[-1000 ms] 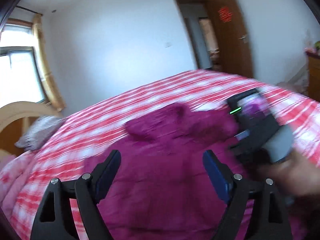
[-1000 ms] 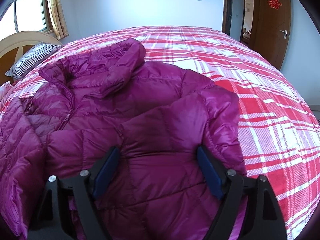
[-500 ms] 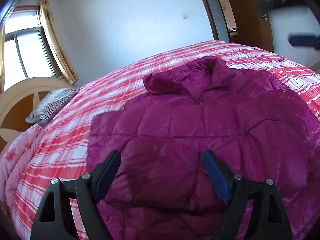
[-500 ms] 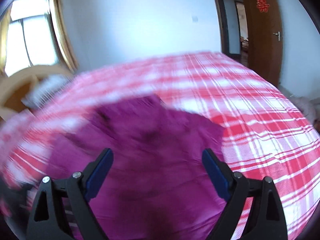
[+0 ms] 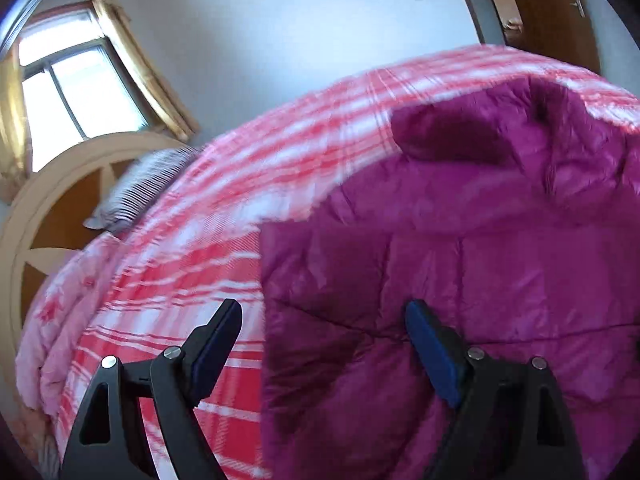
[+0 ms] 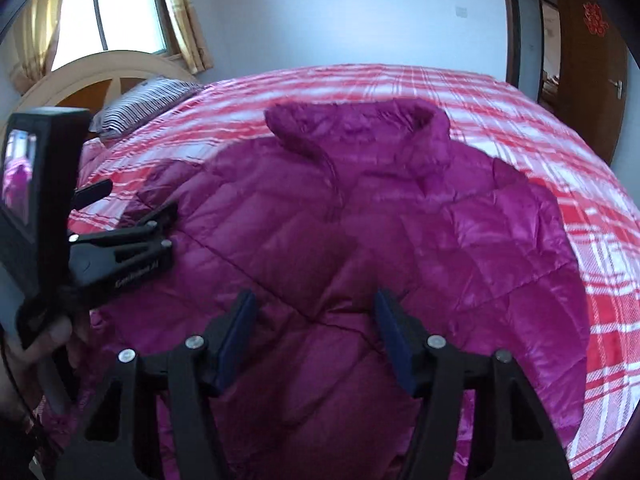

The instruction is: Fold large clothes

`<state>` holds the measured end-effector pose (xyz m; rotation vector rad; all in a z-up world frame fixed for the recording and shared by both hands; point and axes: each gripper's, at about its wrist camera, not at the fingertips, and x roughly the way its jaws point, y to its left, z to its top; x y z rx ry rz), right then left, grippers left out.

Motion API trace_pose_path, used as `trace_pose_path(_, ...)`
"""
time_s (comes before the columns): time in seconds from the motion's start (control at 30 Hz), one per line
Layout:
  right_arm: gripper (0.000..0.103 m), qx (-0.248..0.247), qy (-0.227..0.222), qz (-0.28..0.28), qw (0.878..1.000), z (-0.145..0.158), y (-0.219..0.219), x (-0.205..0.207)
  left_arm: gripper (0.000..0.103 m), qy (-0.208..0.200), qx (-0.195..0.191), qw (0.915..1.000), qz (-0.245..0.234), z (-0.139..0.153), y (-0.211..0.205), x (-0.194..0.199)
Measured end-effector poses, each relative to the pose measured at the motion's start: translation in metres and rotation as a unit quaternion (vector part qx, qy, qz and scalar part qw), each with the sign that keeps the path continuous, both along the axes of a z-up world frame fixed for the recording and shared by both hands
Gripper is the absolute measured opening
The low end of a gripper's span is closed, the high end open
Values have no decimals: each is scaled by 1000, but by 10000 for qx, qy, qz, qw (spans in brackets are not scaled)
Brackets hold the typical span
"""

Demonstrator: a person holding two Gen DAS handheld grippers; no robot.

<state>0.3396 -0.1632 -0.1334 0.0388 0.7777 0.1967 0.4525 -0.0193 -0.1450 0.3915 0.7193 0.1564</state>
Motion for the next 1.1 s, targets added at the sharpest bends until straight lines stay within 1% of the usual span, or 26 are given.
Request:
trace_pose_path(0.1,63,-129,-6,61,9999,-7,-1,-8,85,41,-91,9999,-20,-7,1,0)
trace_pose_path(0.33,63,-51,114,46,9999,-13,-2,-5,90,224,-242,9995,24,-16,4,7)
trace_pose_path(0.4,63,-125,132,35,9998,-14,0,-4,93,258,-323,9991,56,-17,6,10)
trace_pose_path(0.5,63,-321,138,17,9994,-16,6,-3,94,292,-436,9986,77,-17,10,11)
trace_pose_path(0.73,64,-677,151,-16,9976,-20,14,0,96,306,-472,9983,127,-18,11,11)
trace_pose_path(1.1,65,-883,140,-41,9960,-23,19,0,98,339,-534,9979,142,-19,14,13)
